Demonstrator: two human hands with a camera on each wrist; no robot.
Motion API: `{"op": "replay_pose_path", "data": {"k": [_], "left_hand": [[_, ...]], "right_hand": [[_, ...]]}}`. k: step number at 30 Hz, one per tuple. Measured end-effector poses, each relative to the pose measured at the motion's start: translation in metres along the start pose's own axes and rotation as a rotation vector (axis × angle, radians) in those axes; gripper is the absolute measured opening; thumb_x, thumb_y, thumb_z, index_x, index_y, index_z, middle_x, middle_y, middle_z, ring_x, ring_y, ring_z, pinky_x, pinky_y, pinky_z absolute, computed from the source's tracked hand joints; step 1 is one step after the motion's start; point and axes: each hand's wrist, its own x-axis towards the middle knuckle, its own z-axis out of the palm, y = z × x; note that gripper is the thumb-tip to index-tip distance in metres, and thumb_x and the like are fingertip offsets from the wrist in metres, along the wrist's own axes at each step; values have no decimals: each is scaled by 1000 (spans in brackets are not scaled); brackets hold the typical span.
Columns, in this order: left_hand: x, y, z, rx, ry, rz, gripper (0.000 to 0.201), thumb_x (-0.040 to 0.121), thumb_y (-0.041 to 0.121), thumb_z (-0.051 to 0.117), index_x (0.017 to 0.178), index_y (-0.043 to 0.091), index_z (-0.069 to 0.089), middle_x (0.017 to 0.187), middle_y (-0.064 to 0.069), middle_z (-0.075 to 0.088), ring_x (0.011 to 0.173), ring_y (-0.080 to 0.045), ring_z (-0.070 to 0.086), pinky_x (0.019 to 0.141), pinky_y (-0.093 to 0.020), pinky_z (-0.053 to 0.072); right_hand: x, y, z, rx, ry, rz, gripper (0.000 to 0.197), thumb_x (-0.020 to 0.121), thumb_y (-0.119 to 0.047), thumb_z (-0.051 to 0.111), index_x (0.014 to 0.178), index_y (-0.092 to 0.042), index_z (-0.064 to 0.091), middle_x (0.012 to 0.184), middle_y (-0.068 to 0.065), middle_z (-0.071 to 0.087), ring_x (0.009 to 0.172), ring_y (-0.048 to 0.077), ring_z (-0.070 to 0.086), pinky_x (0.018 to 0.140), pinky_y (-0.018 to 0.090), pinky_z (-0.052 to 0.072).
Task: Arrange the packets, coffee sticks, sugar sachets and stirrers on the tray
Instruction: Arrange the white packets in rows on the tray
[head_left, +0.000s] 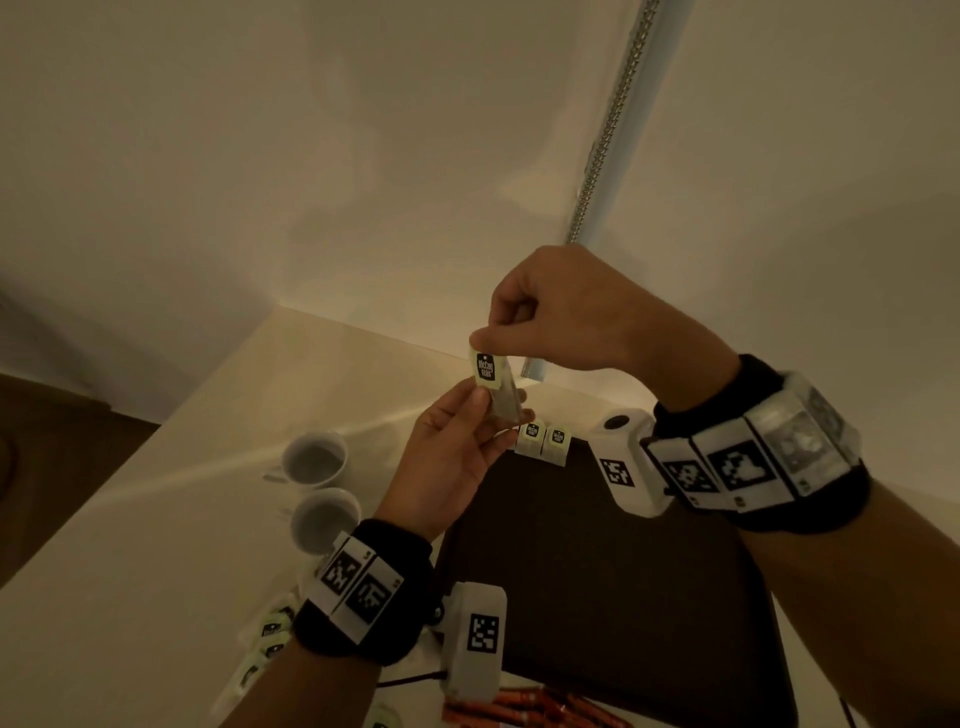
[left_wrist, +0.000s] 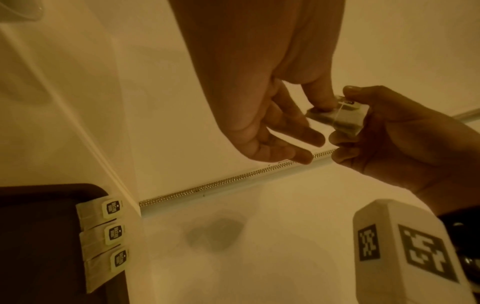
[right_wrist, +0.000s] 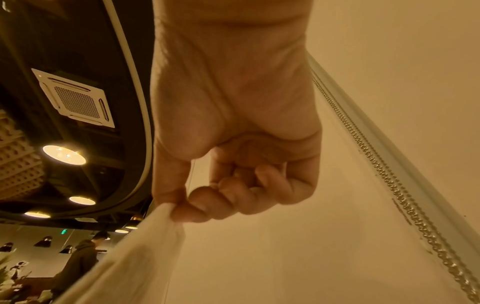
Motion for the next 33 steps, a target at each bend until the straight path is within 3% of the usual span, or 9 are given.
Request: {"op": "replay_pose_path", "data": {"k": [4,7,11,12,14,17,22,25,33], "left_hand": [[-2,-1,-2,-5,-37,-22,28,61,40,84,81,21,76,87,-1,74,82,-16,71,70,-24,55],[-2,-3,-4,16,-46,-22,9,73,31,79,79,24,77,87,1,74,78,-12,70,70,-22,55],[-1,2,-2,-22,-59,-17,42,75,35,76,113,21,65,113,-1,69,105,-17,64,84,-27,54],[0,6,0,-23,-45,-6,37,81,36,71,114,22,63,114,-1,69,107,-18,63,85,-29,54],[3,11,7,53,-6,71,15,88,29,63,100,24,71,102,1,71,99,-16,65,82,-30,54],[7,17,16,166,53,236,17,86,16,60,82,21,75,90,-2,72,87,-15,66,79,-30,55],[8,22,20,282,93,400,10,79,19,70,80,27,76,89,4,74,87,-12,67,78,-26,53],[8,21,20,303,116,432,11,75,28,68,82,26,76,90,2,74,90,-15,67,80,-28,52],[6,24,23,305,127,437,8,77,26,69,82,24,75,92,-1,74,90,-18,67,83,-34,54]], "right_hand": [[0,2,-3,-7,-40,15,27,85,-32,65,59,-25,62,49,-14,51,45,-7,50,45,5,35],[-2,5,-5,15,-52,8,27,85,-34,65,60,-23,66,45,-11,52,45,-2,49,45,6,35],[-8,7,-9,58,-92,-42,25,84,-36,66,63,-23,66,44,-21,54,47,-4,51,49,6,36],[-10,7,-9,70,-106,-60,24,84,-36,67,64,-22,66,44,-21,54,47,-4,51,49,6,36],[-12,9,-8,99,-94,-88,24,82,-38,67,67,-20,68,49,-15,56,50,-1,50,51,8,36],[-15,15,-6,158,-25,-81,29,84,-43,61,80,-17,71,69,-8,63,64,0,53,62,8,39],[-25,30,-2,193,-17,-66,12,79,-29,73,81,-19,67,84,-10,62,79,13,59,63,10,41],[-28,33,-3,210,-3,-64,17,74,-30,76,87,-24,67,91,-10,61,81,7,55,64,5,40],[-30,34,0,275,69,-64,10,79,-29,72,87,-23,71,91,-8,64,82,5,56,64,6,40]]}}
